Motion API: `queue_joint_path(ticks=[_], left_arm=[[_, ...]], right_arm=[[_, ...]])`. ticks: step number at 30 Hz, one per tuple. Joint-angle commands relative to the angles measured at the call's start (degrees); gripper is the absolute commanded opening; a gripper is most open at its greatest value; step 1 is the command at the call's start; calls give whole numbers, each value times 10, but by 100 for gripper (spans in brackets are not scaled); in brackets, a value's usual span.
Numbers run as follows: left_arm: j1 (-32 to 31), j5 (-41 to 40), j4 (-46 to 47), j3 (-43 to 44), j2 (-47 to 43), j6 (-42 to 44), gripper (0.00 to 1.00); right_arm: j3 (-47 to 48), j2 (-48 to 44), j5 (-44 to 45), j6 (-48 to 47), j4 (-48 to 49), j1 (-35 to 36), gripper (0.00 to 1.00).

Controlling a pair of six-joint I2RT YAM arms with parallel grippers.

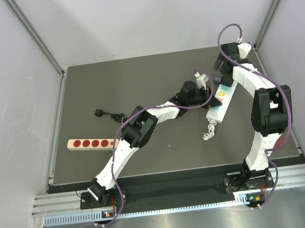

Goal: Pull the plug off the socket

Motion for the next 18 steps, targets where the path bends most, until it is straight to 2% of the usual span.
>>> queue_joint_path(ticks=[1,14,18], left_arm=[[0,2,7,33,26,-5,0],[0,5,-2,24,38,-24,0],[0,5,-7,30,42,-24,0]], right_arm=[[25,10,81,20,10,36,100],[-3,36,112,-14,29,37,100],[-13,38,102,-16,43,30,97]])
